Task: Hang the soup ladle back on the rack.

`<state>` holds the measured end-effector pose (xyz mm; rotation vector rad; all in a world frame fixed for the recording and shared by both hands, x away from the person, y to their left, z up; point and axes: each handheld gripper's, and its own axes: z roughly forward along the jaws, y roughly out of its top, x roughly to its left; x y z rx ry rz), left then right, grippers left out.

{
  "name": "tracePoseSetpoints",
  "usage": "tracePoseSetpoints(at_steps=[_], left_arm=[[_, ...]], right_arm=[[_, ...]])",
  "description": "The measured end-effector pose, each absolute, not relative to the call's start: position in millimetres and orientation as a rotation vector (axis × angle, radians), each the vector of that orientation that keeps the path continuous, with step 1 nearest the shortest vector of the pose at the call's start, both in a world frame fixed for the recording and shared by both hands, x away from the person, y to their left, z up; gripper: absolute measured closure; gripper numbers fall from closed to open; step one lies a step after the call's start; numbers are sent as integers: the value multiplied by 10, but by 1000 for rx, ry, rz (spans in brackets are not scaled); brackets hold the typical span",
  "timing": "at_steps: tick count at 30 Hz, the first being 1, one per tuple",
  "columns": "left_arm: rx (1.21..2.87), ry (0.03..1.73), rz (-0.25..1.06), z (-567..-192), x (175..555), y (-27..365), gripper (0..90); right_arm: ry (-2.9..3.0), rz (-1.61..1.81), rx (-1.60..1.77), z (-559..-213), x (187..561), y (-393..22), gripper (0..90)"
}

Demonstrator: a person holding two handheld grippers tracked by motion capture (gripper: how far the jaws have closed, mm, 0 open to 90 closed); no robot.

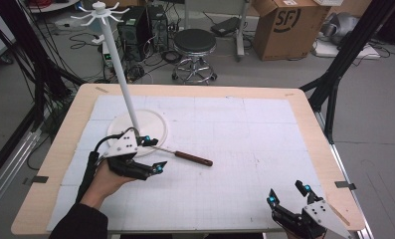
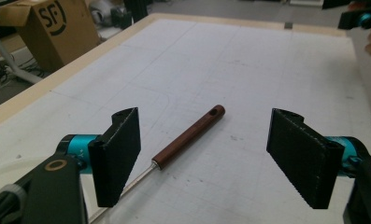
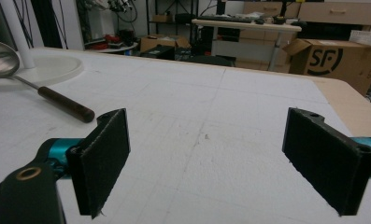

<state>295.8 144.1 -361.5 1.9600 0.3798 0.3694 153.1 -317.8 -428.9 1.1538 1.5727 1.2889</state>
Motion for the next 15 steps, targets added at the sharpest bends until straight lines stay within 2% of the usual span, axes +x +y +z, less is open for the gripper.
tracePoseSetpoints(at_steps=[10,15], left_arm=[[2164,323,342,-3556,3312,1045,286],[2204,304,309,-3556,3462,934,289]], right_arm=[[1573,1314,1137,-4269,1535,-3158,143],[1567,1324,1139,-4262,1532,-3160,143]])
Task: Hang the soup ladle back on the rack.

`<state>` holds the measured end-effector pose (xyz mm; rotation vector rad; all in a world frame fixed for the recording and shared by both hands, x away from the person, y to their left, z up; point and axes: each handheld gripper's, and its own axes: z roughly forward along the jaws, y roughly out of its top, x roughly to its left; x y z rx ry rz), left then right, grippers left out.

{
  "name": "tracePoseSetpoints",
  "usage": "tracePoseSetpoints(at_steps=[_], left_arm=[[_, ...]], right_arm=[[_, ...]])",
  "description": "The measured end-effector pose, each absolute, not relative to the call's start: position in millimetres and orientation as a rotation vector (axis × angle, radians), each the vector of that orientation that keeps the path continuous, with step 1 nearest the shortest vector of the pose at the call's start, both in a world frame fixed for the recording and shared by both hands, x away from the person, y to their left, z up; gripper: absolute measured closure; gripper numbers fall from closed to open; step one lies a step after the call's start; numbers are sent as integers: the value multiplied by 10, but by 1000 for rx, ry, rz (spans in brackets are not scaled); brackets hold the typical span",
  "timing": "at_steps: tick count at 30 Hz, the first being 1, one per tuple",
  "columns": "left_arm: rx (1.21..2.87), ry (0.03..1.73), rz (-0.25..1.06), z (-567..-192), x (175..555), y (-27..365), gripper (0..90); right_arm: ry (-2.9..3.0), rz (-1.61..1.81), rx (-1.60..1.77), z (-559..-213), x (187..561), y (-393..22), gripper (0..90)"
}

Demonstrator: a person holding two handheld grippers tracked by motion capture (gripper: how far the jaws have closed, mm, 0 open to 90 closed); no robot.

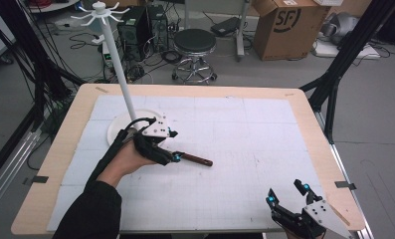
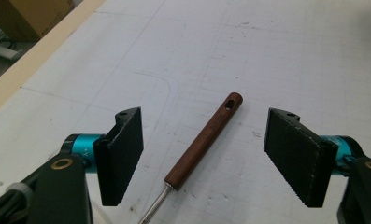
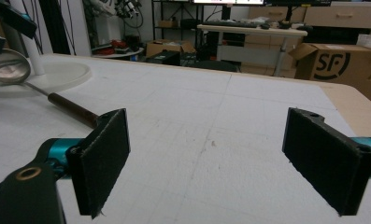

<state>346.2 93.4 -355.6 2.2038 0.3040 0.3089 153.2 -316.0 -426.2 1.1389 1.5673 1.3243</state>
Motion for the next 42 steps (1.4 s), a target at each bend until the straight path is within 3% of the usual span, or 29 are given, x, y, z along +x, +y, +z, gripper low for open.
tracePoseSetpoints(at_steps=[21,31,42], left_arm=[[2391,323,218,-4065,3762,643,316],[2518,351,170,-4268,3824,621,411],[2509,368,131,-4273,3834,626,485]], right_arm=[[1561,1335,1139,-4259,1533,-3164,143],[1561,1339,1133,-4259,1533,-3168,143],[1562,1337,1136,-4261,1533,-3165,143]])
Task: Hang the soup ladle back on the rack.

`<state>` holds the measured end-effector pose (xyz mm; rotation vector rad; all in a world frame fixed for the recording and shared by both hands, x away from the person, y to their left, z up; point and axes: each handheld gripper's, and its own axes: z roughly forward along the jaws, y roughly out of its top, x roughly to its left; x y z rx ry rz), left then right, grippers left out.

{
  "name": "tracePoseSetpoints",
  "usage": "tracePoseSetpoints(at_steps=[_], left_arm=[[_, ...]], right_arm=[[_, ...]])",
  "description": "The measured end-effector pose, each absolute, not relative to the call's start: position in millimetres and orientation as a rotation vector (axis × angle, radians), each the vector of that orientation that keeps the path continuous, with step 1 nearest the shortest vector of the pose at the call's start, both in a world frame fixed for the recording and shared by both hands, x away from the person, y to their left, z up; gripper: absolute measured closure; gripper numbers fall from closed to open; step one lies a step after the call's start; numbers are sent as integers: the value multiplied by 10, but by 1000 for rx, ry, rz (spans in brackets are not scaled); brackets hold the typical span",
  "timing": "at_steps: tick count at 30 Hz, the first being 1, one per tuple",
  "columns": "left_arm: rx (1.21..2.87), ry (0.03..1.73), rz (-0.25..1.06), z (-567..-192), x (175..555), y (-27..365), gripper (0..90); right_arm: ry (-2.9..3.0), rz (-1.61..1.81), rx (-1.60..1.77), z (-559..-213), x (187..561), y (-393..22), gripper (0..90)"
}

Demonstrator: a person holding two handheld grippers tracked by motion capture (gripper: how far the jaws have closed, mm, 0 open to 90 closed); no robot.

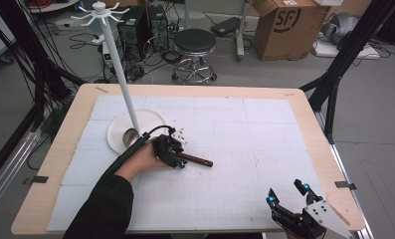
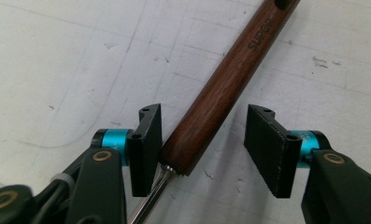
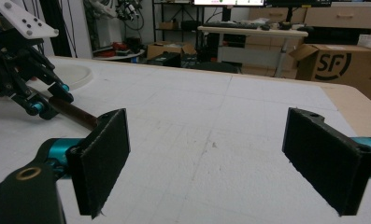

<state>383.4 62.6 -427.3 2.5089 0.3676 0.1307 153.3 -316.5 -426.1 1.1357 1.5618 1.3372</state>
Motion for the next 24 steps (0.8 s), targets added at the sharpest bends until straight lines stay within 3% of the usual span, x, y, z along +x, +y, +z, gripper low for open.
tracePoseSetpoints(at_steps=[7,13,24], left_arm=[[2557,347,181,-4237,3749,548,580],[2610,304,211,-4205,3670,471,731],[2646,339,237,-4178,3647,412,741]], right_arm=[[1562,1336,1136,-4261,1533,-3165,143],[1563,1334,1140,-4263,1532,-3157,143],[1561,1330,1145,-4264,1535,-3168,143]])
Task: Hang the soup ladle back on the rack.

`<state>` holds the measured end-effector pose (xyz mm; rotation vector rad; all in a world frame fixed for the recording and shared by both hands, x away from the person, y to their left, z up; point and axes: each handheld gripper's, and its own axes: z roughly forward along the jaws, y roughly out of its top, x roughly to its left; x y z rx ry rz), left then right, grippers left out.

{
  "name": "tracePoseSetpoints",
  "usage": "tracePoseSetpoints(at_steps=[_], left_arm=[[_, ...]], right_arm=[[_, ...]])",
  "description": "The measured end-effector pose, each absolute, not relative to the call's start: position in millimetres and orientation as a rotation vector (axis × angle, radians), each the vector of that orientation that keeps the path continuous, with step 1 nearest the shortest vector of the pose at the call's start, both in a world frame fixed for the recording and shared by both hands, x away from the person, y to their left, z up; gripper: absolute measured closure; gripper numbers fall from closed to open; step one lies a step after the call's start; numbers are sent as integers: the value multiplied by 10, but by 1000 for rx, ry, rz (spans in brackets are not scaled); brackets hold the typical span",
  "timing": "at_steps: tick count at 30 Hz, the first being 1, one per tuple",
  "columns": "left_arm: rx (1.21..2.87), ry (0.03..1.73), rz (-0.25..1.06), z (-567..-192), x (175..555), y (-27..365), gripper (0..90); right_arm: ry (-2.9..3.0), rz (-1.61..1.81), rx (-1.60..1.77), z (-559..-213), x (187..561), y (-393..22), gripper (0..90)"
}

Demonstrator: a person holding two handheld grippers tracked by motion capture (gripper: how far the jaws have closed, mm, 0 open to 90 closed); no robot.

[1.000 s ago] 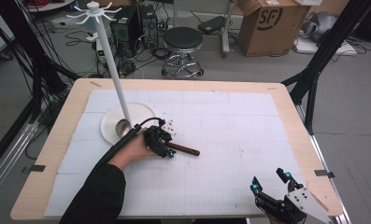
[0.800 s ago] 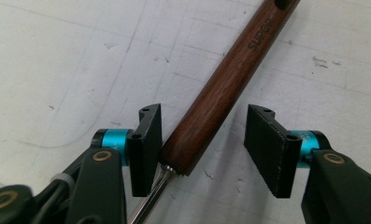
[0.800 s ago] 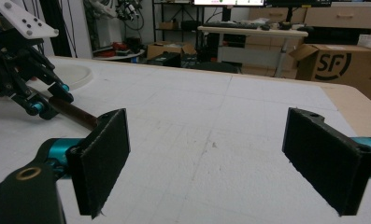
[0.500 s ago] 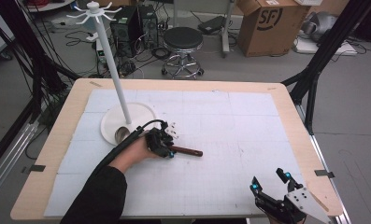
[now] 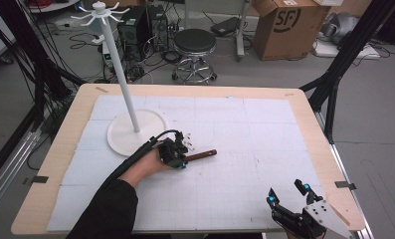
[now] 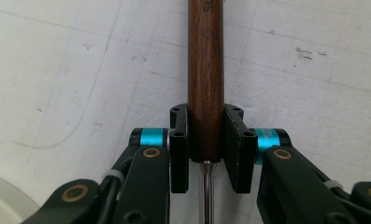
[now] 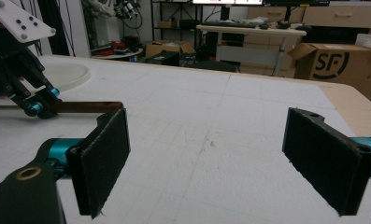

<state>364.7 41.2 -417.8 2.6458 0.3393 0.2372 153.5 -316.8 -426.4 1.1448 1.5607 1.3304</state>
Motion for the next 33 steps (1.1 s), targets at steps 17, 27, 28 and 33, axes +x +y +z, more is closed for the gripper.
tracePoseSetpoints(at_steps=[17,27,28,33], left_arm=[[2131,472,339,-3450,3478,1255,742],[1855,518,402,-3256,3257,1804,741],[1834,526,414,-3233,3244,1859,742],[1726,543,422,-3100,3191,2089,741]], right_arm=[[1566,1321,1140,-4272,1540,-3159,143],[1578,1303,1151,-4287,1544,-3156,143],[1578,1304,1151,-4287,1545,-3153,143],[1581,1306,1145,-4289,1550,-3143,142]])
